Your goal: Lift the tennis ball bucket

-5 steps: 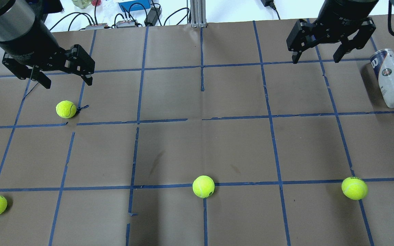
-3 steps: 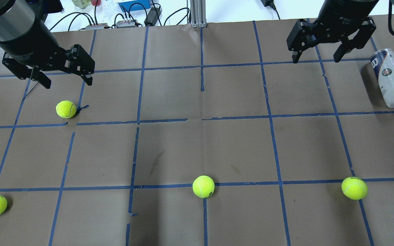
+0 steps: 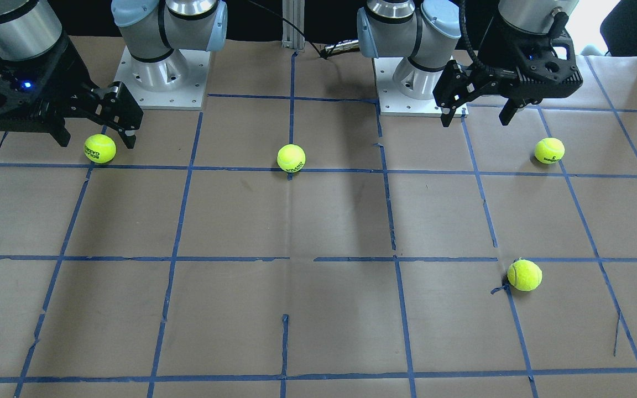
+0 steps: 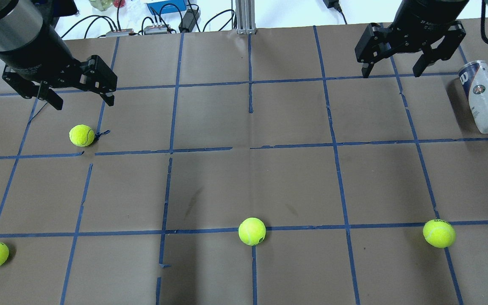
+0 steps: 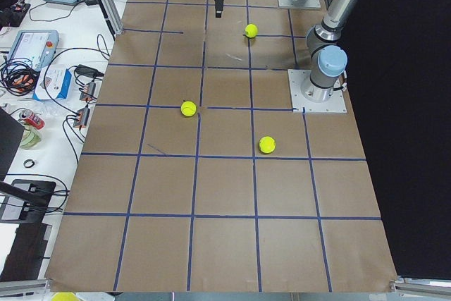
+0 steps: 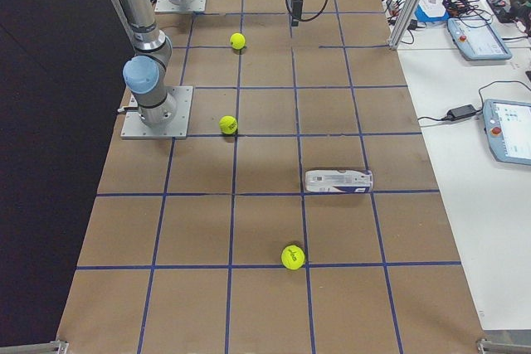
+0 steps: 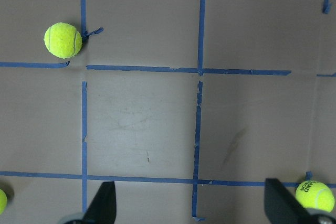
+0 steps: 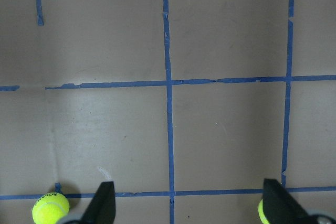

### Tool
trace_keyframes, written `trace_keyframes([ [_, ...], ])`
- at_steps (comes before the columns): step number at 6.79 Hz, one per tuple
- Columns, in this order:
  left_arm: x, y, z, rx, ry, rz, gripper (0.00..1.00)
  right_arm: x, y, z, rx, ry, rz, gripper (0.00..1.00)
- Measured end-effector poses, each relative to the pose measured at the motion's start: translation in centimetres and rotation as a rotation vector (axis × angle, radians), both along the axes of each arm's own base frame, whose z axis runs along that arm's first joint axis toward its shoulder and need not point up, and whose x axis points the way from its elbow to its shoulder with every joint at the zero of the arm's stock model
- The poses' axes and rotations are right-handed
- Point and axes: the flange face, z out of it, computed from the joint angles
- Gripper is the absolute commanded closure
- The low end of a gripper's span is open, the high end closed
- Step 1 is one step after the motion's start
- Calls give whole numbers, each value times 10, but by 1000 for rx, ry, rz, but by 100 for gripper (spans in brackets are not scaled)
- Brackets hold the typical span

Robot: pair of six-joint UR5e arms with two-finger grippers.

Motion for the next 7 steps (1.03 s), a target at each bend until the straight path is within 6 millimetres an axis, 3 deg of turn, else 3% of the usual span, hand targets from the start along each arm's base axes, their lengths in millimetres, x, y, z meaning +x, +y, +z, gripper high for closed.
trace_keyframes([
  [7, -1, 0, 0, -2, 2, 0, 0, -6, -2, -3, 11, 2, -6, 0],
])
